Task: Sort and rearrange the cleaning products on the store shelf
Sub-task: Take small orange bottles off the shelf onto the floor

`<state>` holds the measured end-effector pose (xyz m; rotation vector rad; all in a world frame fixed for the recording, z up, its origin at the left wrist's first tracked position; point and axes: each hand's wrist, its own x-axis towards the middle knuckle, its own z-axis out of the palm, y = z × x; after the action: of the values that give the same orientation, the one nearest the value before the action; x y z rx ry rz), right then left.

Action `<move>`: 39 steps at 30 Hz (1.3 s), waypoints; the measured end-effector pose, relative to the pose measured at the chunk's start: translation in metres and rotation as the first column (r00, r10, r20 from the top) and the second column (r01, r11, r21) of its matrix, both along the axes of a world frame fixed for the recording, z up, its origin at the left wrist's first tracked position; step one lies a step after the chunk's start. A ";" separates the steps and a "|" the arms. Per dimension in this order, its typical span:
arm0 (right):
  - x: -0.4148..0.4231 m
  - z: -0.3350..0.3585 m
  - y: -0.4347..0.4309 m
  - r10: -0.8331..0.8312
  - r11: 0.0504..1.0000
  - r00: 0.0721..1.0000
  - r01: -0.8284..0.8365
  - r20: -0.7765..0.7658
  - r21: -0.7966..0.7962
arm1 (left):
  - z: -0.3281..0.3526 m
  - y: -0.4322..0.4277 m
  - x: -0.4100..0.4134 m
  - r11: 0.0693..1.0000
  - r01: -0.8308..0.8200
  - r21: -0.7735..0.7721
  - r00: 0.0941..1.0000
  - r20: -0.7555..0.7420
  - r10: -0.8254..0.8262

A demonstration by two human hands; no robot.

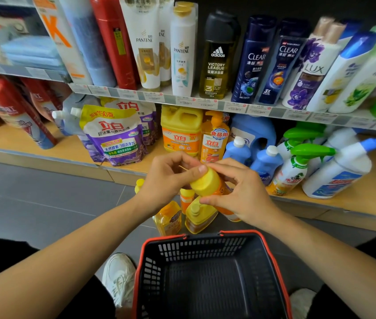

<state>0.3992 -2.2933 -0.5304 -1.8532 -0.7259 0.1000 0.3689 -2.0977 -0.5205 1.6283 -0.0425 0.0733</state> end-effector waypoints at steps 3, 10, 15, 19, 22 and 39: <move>0.000 0.000 0.000 -0.021 0.999 0.999 0.022 0.025 -0.035 | -0.001 -0.003 -0.003 0.995 -0.003 0.099 0.999 0.044 -0.002; 0.002 -0.007 0.001 -0.036 0.996 0.995 0.044 0.098 -0.081 | 0.001 -0.002 -0.006 0.982 -0.007 0.191 1.000 0.029 0.002; 0.003 -0.010 0.001 -0.041 0.994 0.989 0.055 0.140 -0.095 | 0.003 -0.003 -0.006 0.973 -0.018 0.230 0.998 0.059 0.005; 0.000 -0.012 0.004 -0.037 0.998 0.992 0.043 0.119 -0.051 | 0.005 0.000 -0.004 0.996 -0.023 0.082 1.000 -0.004 0.023; -0.001 -0.011 0.005 -0.046 0.997 0.993 0.052 0.106 -0.057 | 0.001 0.004 -0.002 0.998 0.000 0.066 1.000 -0.030 0.002; 0.042 -0.015 0.010 -0.235 0.849 0.866 0.404 -0.442 0.340 | -0.063 0.042 -0.012 0.893 0.361 0.267 0.891 -0.382 -0.246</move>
<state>0.4410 -2.2834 -0.5453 -1.4463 -0.1268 0.0754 0.3567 -2.0559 -0.5832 1.9324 -0.0501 -0.4876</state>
